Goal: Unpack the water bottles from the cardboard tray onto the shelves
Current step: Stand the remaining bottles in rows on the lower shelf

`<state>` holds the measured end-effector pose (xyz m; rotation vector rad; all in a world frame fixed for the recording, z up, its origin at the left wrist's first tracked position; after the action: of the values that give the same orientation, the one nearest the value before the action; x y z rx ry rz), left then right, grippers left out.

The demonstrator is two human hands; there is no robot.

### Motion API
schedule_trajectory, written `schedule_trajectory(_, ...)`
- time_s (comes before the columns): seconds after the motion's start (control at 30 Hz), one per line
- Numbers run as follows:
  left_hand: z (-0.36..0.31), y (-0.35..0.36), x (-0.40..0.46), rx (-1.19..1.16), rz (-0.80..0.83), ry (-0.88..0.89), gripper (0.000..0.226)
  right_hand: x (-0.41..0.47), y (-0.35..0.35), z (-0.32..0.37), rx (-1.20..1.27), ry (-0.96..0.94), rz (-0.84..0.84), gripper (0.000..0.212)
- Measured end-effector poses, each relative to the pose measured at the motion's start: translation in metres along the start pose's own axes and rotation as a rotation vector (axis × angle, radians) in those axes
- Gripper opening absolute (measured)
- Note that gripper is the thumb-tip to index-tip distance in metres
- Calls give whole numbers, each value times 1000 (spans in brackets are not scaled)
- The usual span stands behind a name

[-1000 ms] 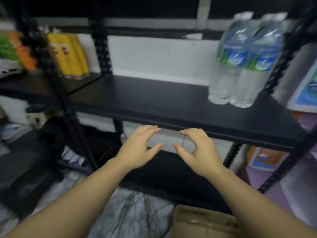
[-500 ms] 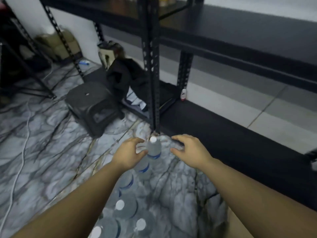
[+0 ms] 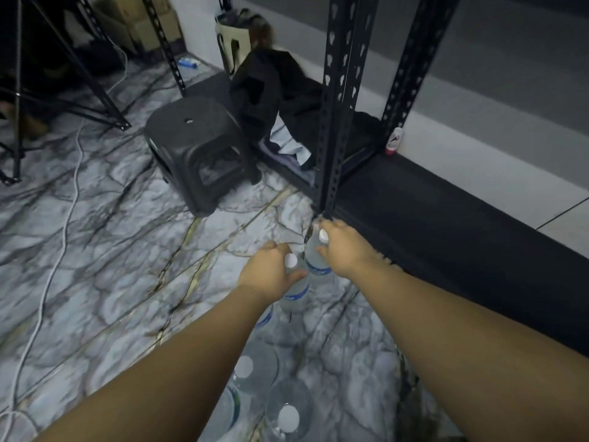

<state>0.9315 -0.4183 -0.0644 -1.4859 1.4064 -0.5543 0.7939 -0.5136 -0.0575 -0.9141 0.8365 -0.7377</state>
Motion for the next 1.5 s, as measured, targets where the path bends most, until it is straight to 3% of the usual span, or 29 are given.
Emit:
schedule_trajectory(0.17,-8,1,4,58,18,34,35,-11,-1,-6,-85,8,-41,34)
schedule_trajectory(0.4,-67,-26,-18,139,100,258,38,-79,-50,-19,-23,35,-114,36)
schedule_trajectory(0.63,-202,-130,-67,211,100,607,17,-185,-183,-34,81,3,-255,24)
schedule_trajectory(1.03,-461,-323,-206,315,-183,1055,22,-387,-447,-45,20,-15,-648,24)
schedule_trajectory(1.23,-565,-383,-255,386,-219,1192,26,-475,-557,-55,27,9,-908,29)
schedule_trajectory(1.5,-674,-419,-296,352,-144,1246,17,-556,-657,-87,8,119,-1089,35)
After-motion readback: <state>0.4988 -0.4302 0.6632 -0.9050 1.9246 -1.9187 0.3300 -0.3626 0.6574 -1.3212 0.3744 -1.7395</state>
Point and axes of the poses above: each hand's wrist, its own x-axis towards the middle knuckle, its own y-axis out of the palm, z = x × y, the point moved 9 cm from there along x, towards the middle knuckle, and after that the axes turned 1 degree about -y, right-handed, at the moved point
